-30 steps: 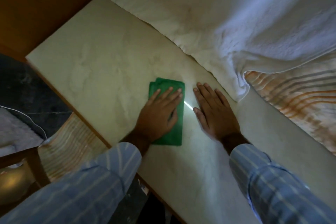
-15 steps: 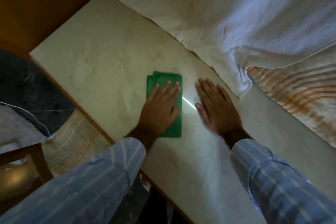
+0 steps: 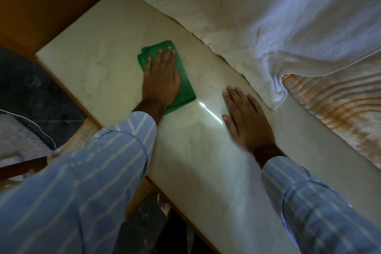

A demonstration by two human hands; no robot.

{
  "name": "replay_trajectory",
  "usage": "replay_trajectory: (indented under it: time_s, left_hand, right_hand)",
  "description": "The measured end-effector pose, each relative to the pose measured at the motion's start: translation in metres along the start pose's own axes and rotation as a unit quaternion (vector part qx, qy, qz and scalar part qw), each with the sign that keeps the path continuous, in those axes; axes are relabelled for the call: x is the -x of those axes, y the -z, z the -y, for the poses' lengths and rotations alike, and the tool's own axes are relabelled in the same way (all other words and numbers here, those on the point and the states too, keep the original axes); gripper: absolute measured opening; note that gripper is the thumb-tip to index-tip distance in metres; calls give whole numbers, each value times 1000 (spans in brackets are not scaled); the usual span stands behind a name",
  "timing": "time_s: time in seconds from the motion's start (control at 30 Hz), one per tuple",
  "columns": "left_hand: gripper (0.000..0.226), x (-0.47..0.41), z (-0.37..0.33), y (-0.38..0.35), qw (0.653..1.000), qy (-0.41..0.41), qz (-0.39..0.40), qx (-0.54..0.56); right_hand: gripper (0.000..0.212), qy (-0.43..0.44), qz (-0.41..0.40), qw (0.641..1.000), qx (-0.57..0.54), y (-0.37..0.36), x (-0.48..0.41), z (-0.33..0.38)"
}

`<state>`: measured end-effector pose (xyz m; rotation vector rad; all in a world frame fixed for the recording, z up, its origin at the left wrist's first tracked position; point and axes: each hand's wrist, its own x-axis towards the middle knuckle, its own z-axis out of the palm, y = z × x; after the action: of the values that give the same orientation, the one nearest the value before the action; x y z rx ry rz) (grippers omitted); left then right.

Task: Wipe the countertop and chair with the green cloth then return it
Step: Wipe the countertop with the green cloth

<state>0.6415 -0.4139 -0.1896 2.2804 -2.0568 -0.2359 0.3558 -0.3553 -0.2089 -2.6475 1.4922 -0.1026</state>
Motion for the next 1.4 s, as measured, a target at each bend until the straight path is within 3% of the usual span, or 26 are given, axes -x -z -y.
replay_trajectory:
  time_s: [0.33, 0.57, 0.67, 0.83, 0.93, 1.07, 1.17, 1.23, 1.3, 1.4]
  left_hand:
    - [65, 101, -41, -20, 998, -58, 11, -13]
    - [57, 93, -40, -3, 998, -65, 18, -2]
    - [54, 75, -29, 11, 999, -10, -3, 39]
    - [71, 52, -14, 22, 993, 62, 60, 80]
    - [52, 47, -11, 29, 991, 74, 74, 82]
    - [43, 54, -2, 40, 978, 89, 84, 169]
    - [32, 82, 20, 51, 951, 121, 29, 282]
    - [23, 111, 40, 55, 915, 169, -6, 367]
    - [24, 148, 66, 56, 856, 225, -36, 463]
    - [28, 209, 103, 52, 737, 293, -70, 604]
  right_hand:
    - [63, 3, -1, 1000, -3, 2, 0, 1]
    - [65, 6, 14, 1000, -11, 5, 0, 2]
    - [65, -11, 16, 999, -39, 11, -1, 7]
    - [58, -78, -3, 970, -231, 15, -14, 42]
    - [62, -61, 17, 966, -250, 7, -17, 68]
    - [46, -94, -2, 955, -282, 9, -25, 83]
    - [38, -99, 23, 949, -299, 17, -28, 97]
    - [25, -129, 37, 914, -383, 25, -29, 111]
    - [21, -128, 54, 875, -464, 31, -32, 134]
    - [27, -134, 74, 823, -548, 36, -38, 176]
